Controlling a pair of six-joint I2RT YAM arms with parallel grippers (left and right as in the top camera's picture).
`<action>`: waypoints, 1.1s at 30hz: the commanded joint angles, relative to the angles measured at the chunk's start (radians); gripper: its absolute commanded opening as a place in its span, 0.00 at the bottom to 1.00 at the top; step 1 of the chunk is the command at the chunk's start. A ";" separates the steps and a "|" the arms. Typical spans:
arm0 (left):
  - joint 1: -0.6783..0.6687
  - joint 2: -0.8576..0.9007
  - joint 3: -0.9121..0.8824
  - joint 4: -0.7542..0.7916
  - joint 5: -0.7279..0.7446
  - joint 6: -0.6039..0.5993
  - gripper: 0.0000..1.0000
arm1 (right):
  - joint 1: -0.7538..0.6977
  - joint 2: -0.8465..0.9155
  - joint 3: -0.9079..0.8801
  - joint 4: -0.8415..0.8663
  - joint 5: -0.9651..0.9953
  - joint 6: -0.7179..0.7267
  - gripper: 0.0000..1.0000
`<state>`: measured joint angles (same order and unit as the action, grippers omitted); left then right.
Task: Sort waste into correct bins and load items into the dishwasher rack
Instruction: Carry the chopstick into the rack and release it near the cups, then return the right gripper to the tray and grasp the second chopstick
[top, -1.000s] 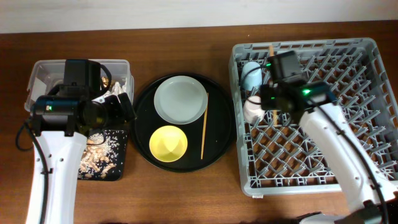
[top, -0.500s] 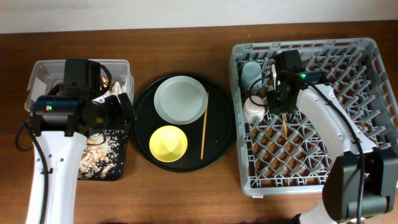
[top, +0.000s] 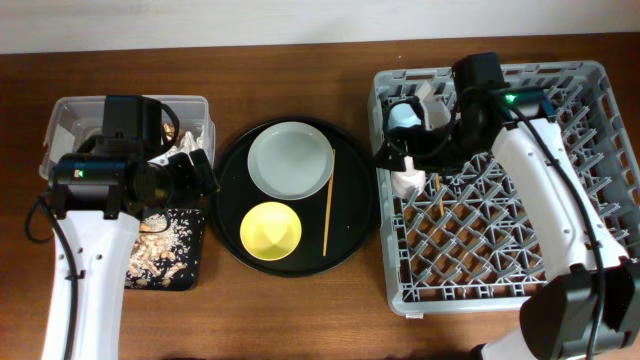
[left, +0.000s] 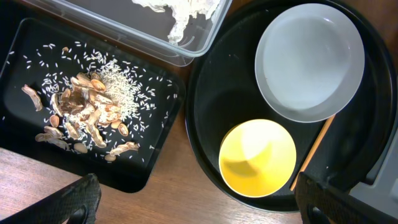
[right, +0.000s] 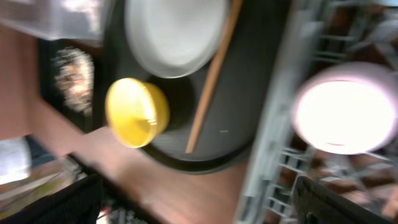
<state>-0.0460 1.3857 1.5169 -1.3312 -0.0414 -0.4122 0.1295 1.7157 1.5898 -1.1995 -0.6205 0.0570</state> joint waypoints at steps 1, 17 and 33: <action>0.005 0.000 0.008 0.002 0.000 0.002 0.99 | 0.100 -0.009 0.011 0.017 -0.120 0.011 0.85; 0.005 0.000 0.008 0.002 0.000 0.002 0.99 | 0.585 -0.007 -0.219 0.341 0.751 0.724 0.26; 0.005 0.000 0.008 0.002 0.000 0.001 0.99 | 0.584 0.028 -0.619 0.951 0.885 0.706 0.24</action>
<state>-0.0460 1.3857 1.5169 -1.3312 -0.0414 -0.4122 0.7151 1.7168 0.9752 -0.2604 0.2440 0.7860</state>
